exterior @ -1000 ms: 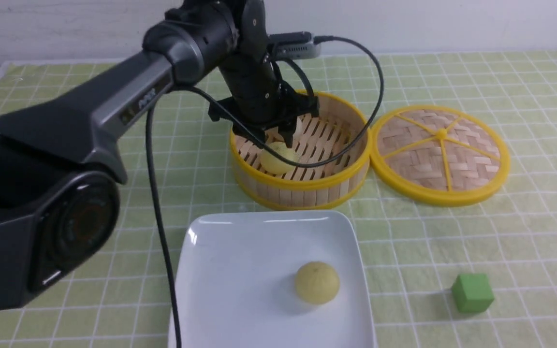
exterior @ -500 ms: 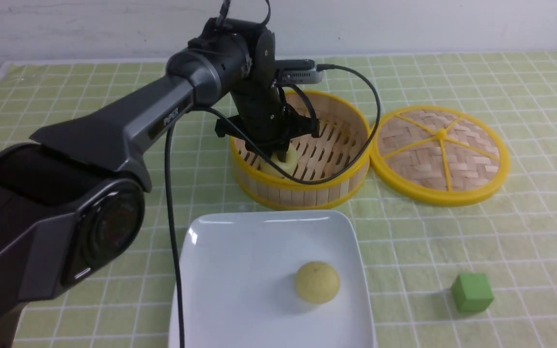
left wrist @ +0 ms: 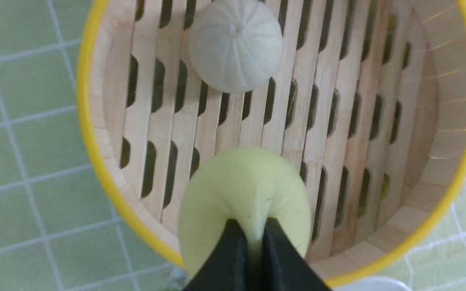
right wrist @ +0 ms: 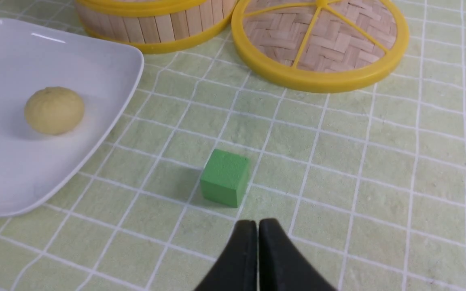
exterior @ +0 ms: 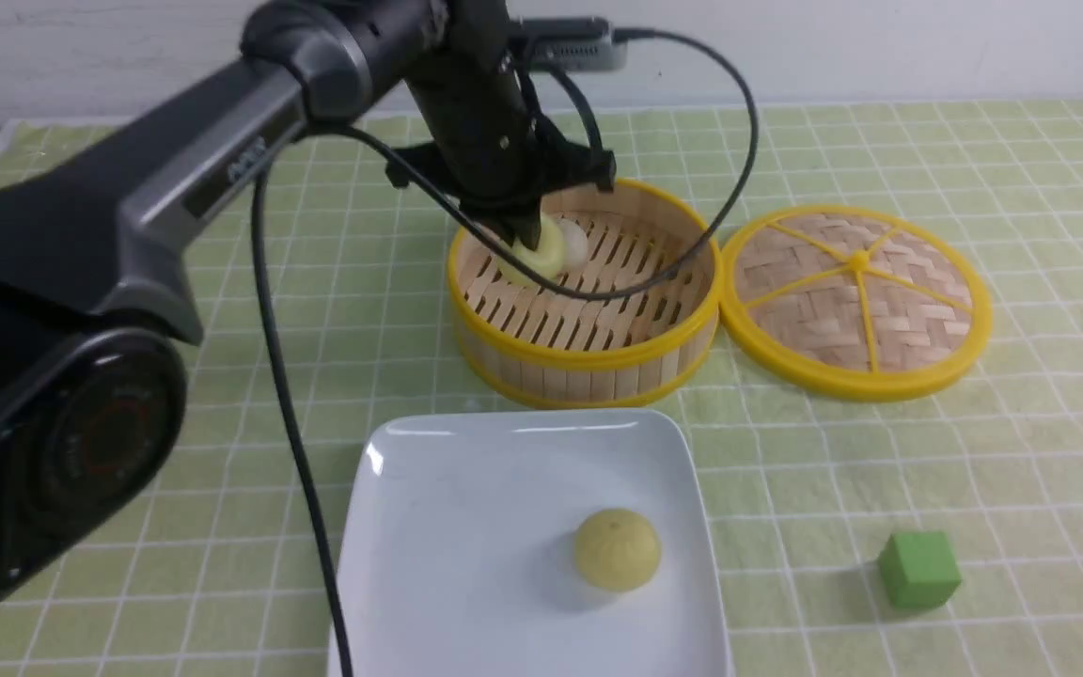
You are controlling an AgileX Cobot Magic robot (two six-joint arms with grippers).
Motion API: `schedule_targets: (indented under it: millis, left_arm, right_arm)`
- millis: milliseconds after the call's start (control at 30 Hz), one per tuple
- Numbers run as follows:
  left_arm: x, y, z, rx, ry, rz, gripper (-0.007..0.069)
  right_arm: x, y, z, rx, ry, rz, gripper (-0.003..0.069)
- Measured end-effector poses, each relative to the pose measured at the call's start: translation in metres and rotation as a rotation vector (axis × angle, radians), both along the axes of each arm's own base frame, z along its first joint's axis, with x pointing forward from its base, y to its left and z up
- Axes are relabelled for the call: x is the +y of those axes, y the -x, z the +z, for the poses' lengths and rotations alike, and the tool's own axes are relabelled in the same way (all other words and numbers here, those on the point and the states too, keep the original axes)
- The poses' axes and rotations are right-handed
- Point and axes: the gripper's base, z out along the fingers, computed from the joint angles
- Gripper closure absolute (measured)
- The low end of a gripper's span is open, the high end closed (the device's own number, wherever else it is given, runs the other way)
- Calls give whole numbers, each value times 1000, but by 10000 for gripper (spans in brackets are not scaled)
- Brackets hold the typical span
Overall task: Put the steamed buns into the plate on the green tablecloth.
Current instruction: 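Carry the bun from the bamboo steamer to the plate with the left gripper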
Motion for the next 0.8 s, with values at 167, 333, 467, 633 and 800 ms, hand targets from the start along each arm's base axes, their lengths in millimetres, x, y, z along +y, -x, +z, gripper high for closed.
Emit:
schedule_targets:
  millis: [167, 333, 467, 633, 800]
  left_arm:
    - [15, 27, 53, -71, -3, -40, 604]
    - [32, 62, 94, -130, 32, -59, 603]
    - [46, 93, 89, -65, 18, -69, 602]
    - [55, 130, 13, 218, -34, -78, 599]
    - [44, 150, -65, 275, -42, -93, 594]
  right_arm:
    - [0, 0, 0, 0, -1, 0, 630]
    - [0, 0, 0, 0, -1, 0, 625]
    - [0, 0, 0, 0, -1, 0, 621]
    - [0, 0, 0, 0, -1, 0, 613]
    - [0, 0, 0, -1, 0, 0, 606]
